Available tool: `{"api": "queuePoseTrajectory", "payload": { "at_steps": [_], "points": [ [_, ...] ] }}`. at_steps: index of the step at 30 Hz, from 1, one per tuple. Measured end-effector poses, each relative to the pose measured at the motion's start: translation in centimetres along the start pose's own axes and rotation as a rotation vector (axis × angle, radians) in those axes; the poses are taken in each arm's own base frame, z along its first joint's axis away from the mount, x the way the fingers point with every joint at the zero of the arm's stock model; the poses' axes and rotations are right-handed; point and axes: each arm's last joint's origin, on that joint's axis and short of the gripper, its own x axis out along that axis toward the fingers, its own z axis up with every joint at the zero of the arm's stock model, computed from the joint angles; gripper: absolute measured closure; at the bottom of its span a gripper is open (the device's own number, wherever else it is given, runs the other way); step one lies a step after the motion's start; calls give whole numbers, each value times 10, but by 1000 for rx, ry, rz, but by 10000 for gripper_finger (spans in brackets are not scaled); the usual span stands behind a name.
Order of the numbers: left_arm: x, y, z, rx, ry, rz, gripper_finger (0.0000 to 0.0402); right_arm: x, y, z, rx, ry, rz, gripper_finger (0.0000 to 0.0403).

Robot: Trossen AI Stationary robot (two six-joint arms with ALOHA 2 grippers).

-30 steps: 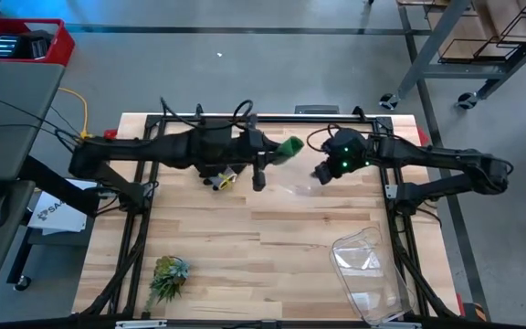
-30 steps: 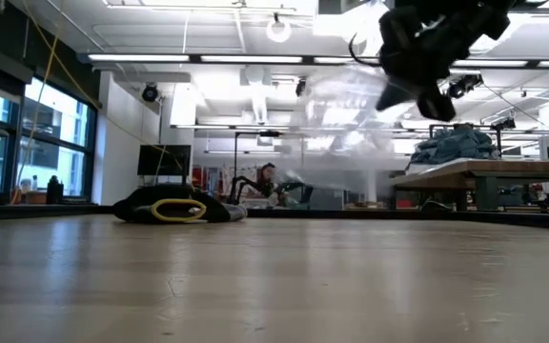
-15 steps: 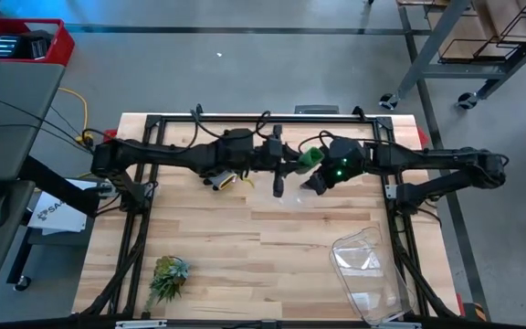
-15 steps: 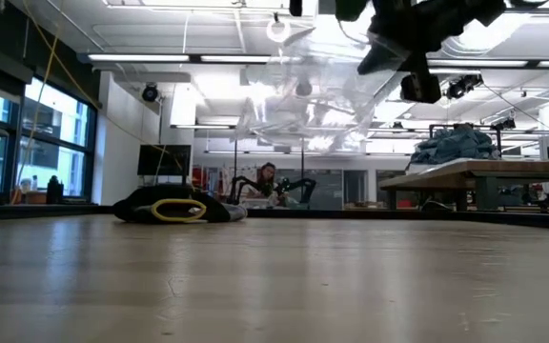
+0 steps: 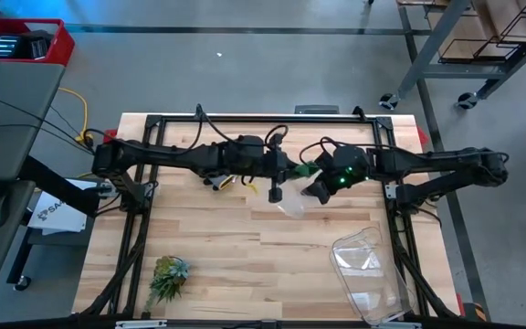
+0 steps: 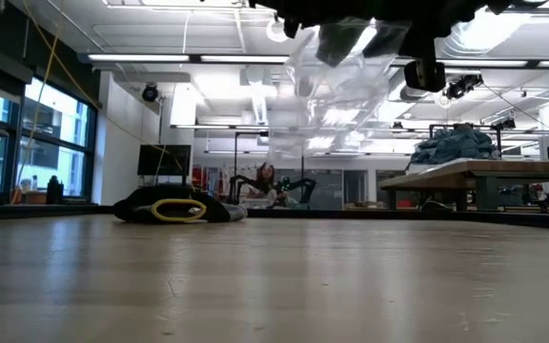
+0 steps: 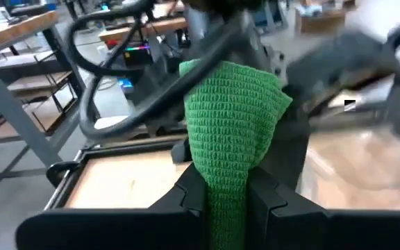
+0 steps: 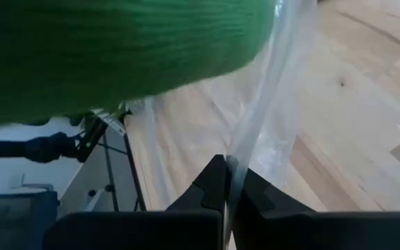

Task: Roll bandage
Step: Put the green bandage in the transparent zip bag

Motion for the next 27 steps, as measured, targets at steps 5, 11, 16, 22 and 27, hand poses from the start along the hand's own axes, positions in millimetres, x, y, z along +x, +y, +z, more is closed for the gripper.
{"api": "queuePoseTrajectory", "payload": {
  "at_steps": [5,11,16,22,27],
  "points": [
    [-4,-7,-12,43,147,-72,366,-3,3,-1,-26,-2,18,403],
    [-5,-10,-18,41,204,-122,366,-5,5,1,-40,-28,38,403],
    [-8,-11,-21,31,246,-158,322,-5,8,3,-46,-46,63,403],
    [-11,-13,-32,11,362,-168,256,-5,9,3,-44,-45,88,403],
    [-15,-10,-16,12,362,-162,209,-6,10,3,-43,-40,95,403]
  ]
}}
